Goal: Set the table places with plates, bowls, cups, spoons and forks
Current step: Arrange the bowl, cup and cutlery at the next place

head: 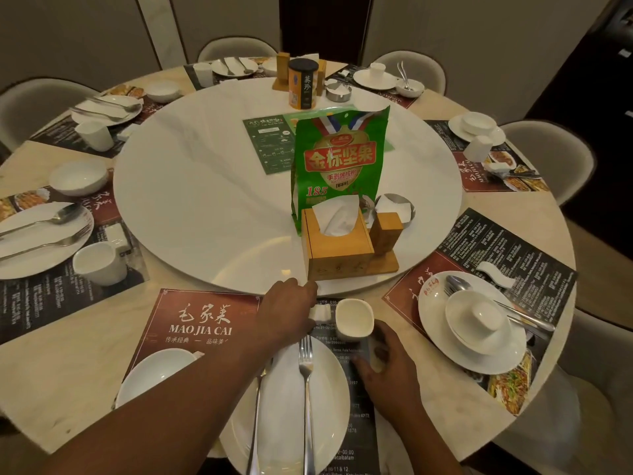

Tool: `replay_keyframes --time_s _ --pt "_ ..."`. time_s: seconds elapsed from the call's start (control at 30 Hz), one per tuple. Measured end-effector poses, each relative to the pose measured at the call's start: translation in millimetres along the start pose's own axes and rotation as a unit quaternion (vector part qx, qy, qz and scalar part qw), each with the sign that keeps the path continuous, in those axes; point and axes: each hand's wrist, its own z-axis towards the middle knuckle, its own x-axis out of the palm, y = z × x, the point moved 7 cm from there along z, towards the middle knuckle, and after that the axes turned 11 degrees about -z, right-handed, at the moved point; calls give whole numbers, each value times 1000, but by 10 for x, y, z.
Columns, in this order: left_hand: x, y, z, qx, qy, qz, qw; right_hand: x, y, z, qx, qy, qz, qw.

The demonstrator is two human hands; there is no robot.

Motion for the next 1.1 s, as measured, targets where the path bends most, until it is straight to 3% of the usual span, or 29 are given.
replay_keyframes --time_s 0.27,1.1 --pt "6 30 -68 -1 -34 3 999 -25 209 244 -26 48 -9 998" --pt "114 143 -69 -8 -35 -8 999 -71 261 171 -36 66 -31 997"
